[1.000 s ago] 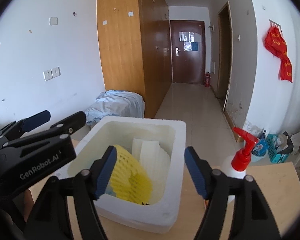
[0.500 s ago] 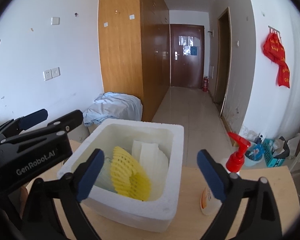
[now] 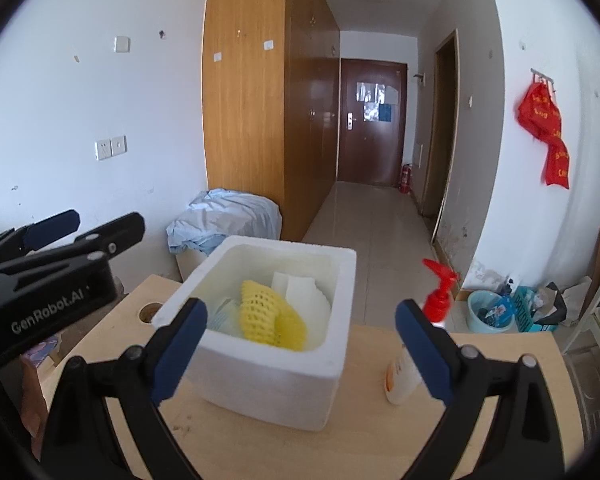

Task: Organize soft objects
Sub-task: 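Withdraw both open grippers from the foam box back toward the table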

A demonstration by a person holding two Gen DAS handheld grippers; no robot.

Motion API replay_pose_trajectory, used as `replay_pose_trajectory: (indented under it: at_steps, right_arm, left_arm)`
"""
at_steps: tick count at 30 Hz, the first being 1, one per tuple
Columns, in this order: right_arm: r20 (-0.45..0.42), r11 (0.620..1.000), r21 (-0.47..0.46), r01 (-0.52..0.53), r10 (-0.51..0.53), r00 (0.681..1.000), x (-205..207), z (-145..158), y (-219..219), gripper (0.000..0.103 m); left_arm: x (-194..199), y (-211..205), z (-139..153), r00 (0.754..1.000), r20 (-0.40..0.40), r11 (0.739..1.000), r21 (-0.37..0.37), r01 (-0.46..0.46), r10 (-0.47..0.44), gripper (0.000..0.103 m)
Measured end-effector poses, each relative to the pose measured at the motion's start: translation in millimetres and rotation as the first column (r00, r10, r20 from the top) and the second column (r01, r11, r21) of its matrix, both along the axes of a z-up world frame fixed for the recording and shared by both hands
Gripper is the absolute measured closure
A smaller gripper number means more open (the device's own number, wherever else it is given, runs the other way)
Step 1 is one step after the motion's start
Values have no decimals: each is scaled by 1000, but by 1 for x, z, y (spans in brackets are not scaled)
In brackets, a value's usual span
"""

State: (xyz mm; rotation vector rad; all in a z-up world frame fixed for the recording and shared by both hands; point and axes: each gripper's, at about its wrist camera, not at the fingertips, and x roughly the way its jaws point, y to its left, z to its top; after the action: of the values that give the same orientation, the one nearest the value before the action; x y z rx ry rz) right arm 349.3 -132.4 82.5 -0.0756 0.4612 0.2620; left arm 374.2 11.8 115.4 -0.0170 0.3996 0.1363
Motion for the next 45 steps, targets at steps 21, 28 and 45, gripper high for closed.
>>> replay_pose_trajectory:
  at_steps: [21, 28, 45]
  right_arm:
    - [119, 996, 80, 37, -46, 992, -152, 23, -36, 0]
    - [127, 994, 86, 71, -82, 989, -182, 15, -43, 0]
    - [218, 990, 121, 79, -105, 970, -246, -16, -50, 0]
  left_arm:
    - [-199, -13, 26, 994, 109, 1000, 13, 26, -28, 3]
    - [-240, -15, 8, 994, 103, 999, 15, 34, -35, 3]
    - [-306, -18, -43, 981, 177, 997, -7, 78, -76, 2]
